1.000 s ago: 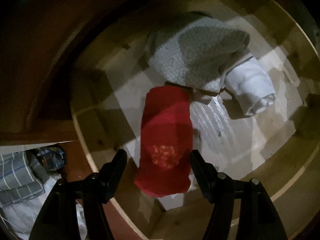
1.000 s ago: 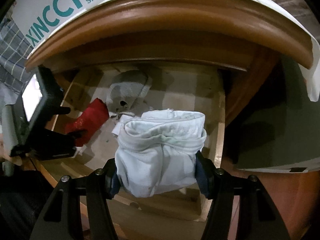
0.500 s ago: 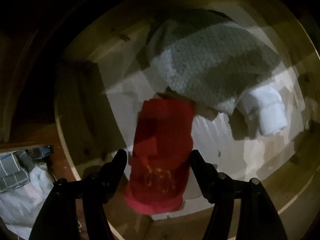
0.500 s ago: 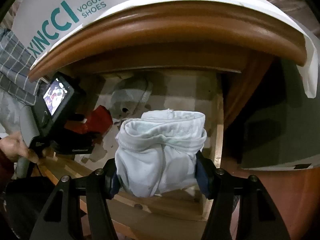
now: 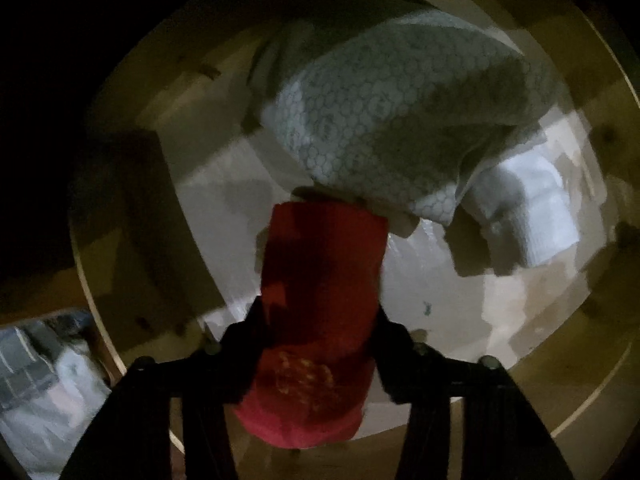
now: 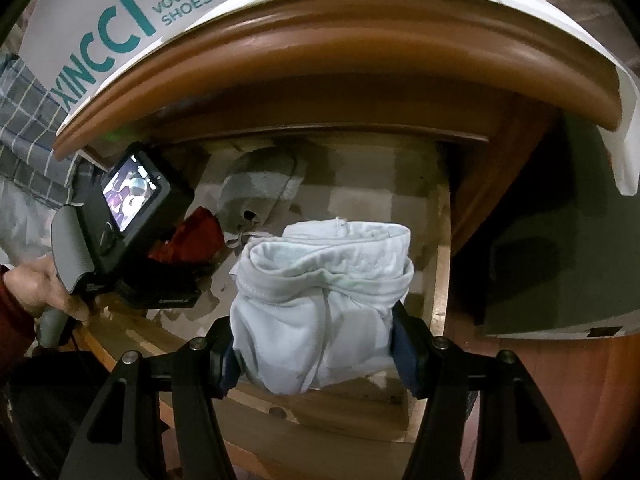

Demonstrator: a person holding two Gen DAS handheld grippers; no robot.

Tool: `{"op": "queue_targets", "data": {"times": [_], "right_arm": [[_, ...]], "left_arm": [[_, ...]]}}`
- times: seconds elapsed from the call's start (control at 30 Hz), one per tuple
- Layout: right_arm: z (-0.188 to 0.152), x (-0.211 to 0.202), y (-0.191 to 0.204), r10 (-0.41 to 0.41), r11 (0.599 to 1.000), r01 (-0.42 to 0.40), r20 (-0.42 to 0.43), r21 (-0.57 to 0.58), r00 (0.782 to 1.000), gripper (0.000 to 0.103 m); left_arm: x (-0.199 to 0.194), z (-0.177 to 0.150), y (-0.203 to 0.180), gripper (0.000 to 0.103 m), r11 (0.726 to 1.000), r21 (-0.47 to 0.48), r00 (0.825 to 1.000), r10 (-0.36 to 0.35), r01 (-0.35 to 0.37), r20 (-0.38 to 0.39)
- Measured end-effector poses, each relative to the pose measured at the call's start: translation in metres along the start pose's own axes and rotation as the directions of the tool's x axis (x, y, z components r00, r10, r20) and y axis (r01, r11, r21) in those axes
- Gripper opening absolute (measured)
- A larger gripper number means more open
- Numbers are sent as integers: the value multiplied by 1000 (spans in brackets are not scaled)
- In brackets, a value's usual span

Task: Take underwear out of drawer
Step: 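Grasp the red sock in the drawer with the left gripper while the right holds the white underwear, then lift the red sock out of the drawer with the left gripper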

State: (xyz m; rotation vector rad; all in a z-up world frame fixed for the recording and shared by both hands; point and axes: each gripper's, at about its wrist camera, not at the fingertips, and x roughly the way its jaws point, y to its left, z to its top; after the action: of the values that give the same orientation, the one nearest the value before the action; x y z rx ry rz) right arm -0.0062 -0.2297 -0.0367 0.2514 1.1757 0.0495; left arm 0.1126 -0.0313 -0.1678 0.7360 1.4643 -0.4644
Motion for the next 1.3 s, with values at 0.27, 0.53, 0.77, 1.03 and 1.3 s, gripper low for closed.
{"op": "queue_targets", "data": {"times": [0.27, 0.53, 0.77, 1.03, 1.3], "right_arm": [[0, 2, 2, -16, 1000, 16, -2, -10, 1000, 59], [1, 3, 5, -34, 999, 34, 1, -22, 999, 59], [1, 6, 3, -62, 998, 62, -8, -26, 998, 59], [0, 11, 3, -88, 996, 88, -25, -26, 996, 59], [-3, 23, -4, -137, 991, 135, -76, -22, 988, 59]], "left_arm": [[-5, -3, -11, 28, 995, 79, 998, 61, -60, -9], [-21, -10, -28, 28, 990, 118, 997, 76, -78, 23], [-44, -18, -38, 28, 987, 109, 993, 110, -115, 49], [-66, -47, -32, 28, 990, 66, 989, 123, -128, 82], [-92, -72, -28, 28, 993, 5, 982, 117, -119, 147]]}}
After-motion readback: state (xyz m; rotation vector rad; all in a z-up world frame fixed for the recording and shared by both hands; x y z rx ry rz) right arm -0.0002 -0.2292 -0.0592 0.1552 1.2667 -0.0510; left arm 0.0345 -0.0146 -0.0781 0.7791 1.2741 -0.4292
